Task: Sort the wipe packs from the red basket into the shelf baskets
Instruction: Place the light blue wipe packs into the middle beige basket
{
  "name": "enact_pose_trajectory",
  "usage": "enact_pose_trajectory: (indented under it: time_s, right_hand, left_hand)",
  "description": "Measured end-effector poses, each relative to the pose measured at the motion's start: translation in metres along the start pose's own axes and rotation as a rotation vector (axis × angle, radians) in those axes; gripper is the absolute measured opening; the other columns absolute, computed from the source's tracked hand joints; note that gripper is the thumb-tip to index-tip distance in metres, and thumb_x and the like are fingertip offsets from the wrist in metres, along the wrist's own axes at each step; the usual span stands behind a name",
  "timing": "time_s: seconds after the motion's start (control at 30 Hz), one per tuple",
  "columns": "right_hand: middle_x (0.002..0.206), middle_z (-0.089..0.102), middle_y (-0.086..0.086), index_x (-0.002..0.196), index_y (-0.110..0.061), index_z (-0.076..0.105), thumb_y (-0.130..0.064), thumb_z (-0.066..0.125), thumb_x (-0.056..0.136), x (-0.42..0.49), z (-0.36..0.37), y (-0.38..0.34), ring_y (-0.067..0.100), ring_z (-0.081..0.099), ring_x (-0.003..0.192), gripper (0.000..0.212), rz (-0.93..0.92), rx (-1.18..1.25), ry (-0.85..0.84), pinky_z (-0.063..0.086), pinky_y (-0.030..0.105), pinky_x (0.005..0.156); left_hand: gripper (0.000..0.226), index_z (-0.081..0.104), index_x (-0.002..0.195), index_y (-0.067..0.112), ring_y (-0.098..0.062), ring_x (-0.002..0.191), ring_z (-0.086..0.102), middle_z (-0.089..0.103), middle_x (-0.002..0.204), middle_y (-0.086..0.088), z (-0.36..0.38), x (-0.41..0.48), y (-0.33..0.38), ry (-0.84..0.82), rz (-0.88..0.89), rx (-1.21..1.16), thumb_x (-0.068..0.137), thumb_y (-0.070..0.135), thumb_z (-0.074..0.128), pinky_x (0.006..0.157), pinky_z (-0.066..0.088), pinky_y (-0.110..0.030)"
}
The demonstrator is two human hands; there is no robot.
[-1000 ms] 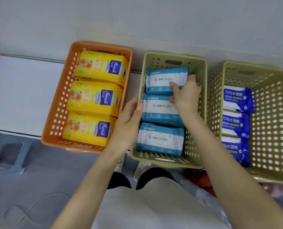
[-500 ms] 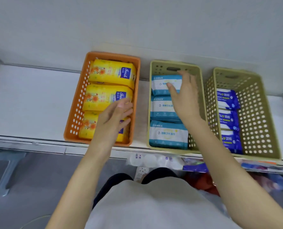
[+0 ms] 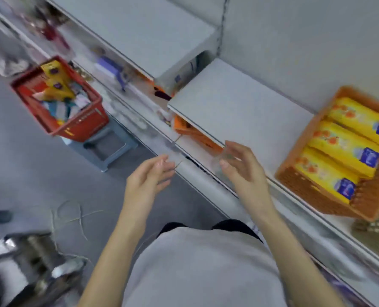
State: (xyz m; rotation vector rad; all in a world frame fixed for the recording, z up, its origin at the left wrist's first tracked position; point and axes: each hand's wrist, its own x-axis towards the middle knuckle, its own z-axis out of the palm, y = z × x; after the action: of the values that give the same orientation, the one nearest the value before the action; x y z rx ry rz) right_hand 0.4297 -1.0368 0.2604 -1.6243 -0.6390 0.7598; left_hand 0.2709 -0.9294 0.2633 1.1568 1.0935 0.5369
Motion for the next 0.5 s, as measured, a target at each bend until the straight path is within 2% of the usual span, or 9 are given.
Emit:
enact_pose_trajectory:
  time_s: [0.1,0.17,0.27,0.4,0.43,0.5]
  right_hand:
    - [0.121,0.057,-0.013,0.120,-0.029,0.053,-0.013,0.060,0.091,0.020,0.072,-0.006,-0.004,0.059,0.098,0.034,0.019,-0.057,-0.200,0.044,0.009,0.082]
    - [0.120,0.056,-0.015,0.123,-0.032,0.052,-0.017,0.062,0.091,0.030,0.094,-0.007,0.001,0.059,0.104,0.037,0.021,-0.103,-0.290,0.046,0.016,0.089]
    - [0.114,0.061,-0.008,0.127,-0.029,0.049,-0.017,0.062,0.091,0.058,0.139,-0.007,0.004,0.060,0.105,0.041,0.031,-0.158,-0.446,0.047,0.026,0.097]
    - [0.109,0.065,-0.012,0.131,-0.032,0.046,-0.022,0.061,0.091,0.107,0.198,-0.005,-0.001,0.061,0.104,0.044,0.033,-0.269,-0.611,0.047,0.027,0.098]
    - [0.110,0.064,-0.013,0.131,-0.035,0.046,-0.024,0.061,0.091,0.120,0.215,-0.002,-0.003,0.060,0.104,0.045,0.035,-0.286,-0.644,0.047,0.029,0.097]
    - [0.114,0.060,-0.019,0.131,-0.039,0.045,-0.026,0.062,0.090,0.152,0.251,0.001,-0.006,0.058,0.105,0.046,0.029,-0.321,-0.708,0.047,0.029,0.097]
  left_hand:
    - [0.025,0.065,0.110,0.017,-0.016,0.096,0.069,0.072,0.104,-0.005,-0.068,0.000,-0.005,0.199,-0.013,-0.046,0.097,0.027,0.046,0.083,0.055,-0.026]
    - [0.026,0.065,0.110,0.016,-0.017,0.097,0.069,0.072,0.104,-0.005,-0.092,-0.001,-0.011,0.284,-0.035,-0.075,0.096,0.027,0.047,0.085,0.055,-0.027]
    - [0.019,0.065,0.106,0.018,-0.017,0.095,0.069,0.072,0.103,-0.006,-0.135,0.008,-0.020,0.447,-0.081,-0.164,0.096,0.022,0.049,0.083,0.055,-0.025]
    - [0.015,0.065,0.106,0.019,-0.017,0.098,0.069,0.072,0.102,-0.004,-0.174,0.034,-0.033,0.563,-0.183,-0.247,0.092,0.021,0.060,0.088,0.051,-0.031]
    - [0.021,0.065,0.107,0.019,-0.018,0.098,0.069,0.073,0.102,-0.003,-0.183,0.044,-0.033,0.588,-0.212,-0.266,0.087,0.024,0.067,0.088,0.051,-0.031]
    - [0.035,0.066,0.106,0.020,-0.017,0.098,0.069,0.074,0.099,-0.001,-0.201,0.071,-0.030,0.650,-0.255,-0.301,0.073,0.033,0.068,0.086,0.050,-0.029]
